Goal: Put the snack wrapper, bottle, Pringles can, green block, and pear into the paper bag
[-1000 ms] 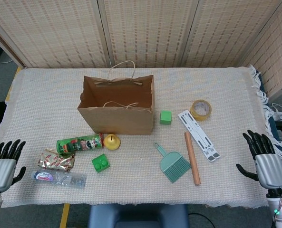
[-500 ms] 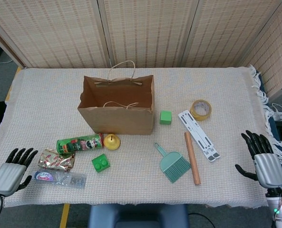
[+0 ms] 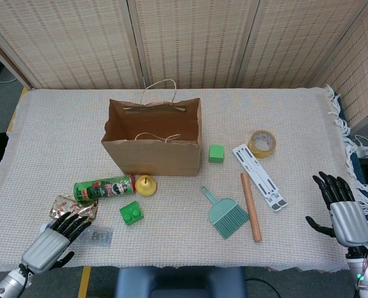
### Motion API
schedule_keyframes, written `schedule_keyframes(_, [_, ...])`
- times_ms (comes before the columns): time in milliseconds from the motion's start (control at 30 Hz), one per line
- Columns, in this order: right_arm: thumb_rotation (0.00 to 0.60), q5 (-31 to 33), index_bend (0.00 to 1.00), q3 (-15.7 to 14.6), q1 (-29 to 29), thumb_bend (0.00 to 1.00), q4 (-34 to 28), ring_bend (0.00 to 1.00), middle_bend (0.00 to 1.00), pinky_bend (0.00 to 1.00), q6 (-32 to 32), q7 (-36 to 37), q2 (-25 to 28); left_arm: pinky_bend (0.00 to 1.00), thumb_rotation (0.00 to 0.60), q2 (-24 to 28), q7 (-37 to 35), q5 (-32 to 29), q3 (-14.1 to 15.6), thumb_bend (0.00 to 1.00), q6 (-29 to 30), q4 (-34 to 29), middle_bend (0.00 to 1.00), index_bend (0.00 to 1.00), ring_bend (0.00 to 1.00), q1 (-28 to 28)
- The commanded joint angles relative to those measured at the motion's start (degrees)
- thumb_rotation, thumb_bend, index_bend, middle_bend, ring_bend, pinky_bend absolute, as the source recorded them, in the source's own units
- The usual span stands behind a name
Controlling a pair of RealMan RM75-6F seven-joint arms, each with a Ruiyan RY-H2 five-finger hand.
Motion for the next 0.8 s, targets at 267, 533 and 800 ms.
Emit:
schedule_keyframes(267, [0.600,0.46,0.00,-0.01,0.17,0.11,-0.24,0.00,0.00,0.00,-0.66,0.22,0.27,0.03,0.600,-3.71,3.89,-1.14,-1.66,0.37,-5.20,4.14,0.00,0.00,0.00,-3.71])
schedule_keyframes(533, [0.600,0.89,0.00,0.12,0.29,0.11,-0.52,0.00,0.00,0.00,-1.02,0.47,0.52,0.03,0.600,-6.06,4.22,-1.67,-0.76,0.37,-9.33,8.73,0.00,0.00,0.00,-5.96])
schedule_keyframes(800, [0.600,1.26,0.00,0.09,0.44,0.11,-0.95,0.00,0.00,0.00,-1.56,0.34,0.55,0.09,0.600,-9.43,2.40,-1.40,-0.77,0.38,-8.15,14.84,0.00,0.00,0.00,-6.73])
